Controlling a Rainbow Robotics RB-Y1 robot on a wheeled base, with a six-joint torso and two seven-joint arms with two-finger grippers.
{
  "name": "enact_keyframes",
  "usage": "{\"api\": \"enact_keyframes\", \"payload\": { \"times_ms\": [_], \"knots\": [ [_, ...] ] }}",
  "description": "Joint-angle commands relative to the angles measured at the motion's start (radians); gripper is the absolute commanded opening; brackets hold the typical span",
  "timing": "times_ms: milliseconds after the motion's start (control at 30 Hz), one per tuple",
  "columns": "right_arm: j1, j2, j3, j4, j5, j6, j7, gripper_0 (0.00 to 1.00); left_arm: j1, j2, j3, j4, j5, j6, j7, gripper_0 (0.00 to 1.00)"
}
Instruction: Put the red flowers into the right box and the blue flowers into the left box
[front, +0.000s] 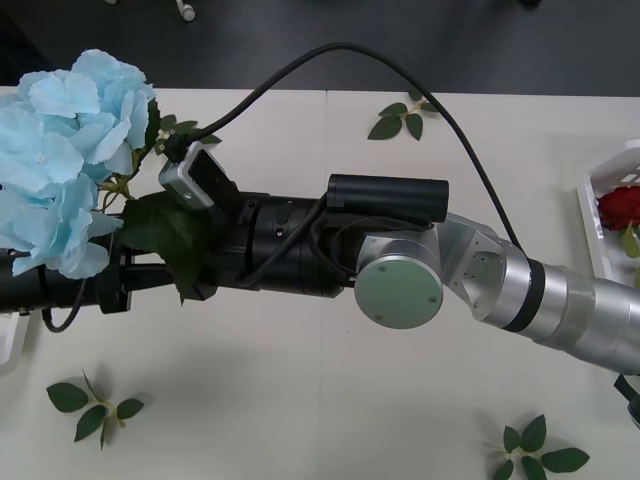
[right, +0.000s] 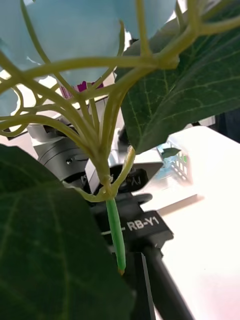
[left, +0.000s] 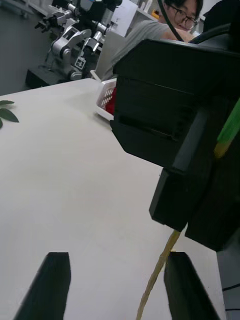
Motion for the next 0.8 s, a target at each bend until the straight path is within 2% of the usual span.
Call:
{"api": "enact_keyframes", "payload": {
  "times_ms": [33,433,500,533,600,633,700,800],
  "knots": [
    [-0.028,0.008,-0.016,-0.017,-0.002,-0.007,0.015,0.0,-0.018,0.011,-0.009,-0.007,0.004,-0.017,-0.014,0.0],
    [-0.028,0.008,-0.016,-0.017,-0.002,-0.007,0.015,0.0,-0.018,0.01,-0.013,-0.007,0.016,-0.029,-0.014,0.0],
    [-0.028,0.008,-0.016,-0.017,-0.002,-0.007,0.015,0.15,-0.016,0.011,-0.013,-0.009,0.018,-0.031,-0.014,0.0],
    [-0.028,0.008,-0.016,-0.017,-0.002,-0.007,0.015,0.3,-0.018,0.01,-0.013,-0.007,0.018,-0.031,-0.014,0.0],
    [-0.028,0.008,-0.016,-0.017,-0.002,-0.007,0.015,0.76,-0.016,0.011,-0.013,-0.009,0.021,-0.034,-0.014,0.0],
    [-0.028,0.008,-0.016,-0.017,-0.002,-0.007,0.015,0.95,-0.018,0.011,-0.012,-0.009,0.021,-0.037,-0.014,0.0],
    [-0.028,0.008,-0.016,-0.017,-0.002,-0.007,0.015,1.0,-0.016,0.011,-0.009,-0.009,0.023,-0.04,-0.014,0.0],
    [-0.028,0.008,-0.016,-0.017,-0.002,-0.007,0.015,1.0,-0.016,0.011,-0.006,-0.007,0.029,-0.043,-0.014,0.0]
  ]
}}
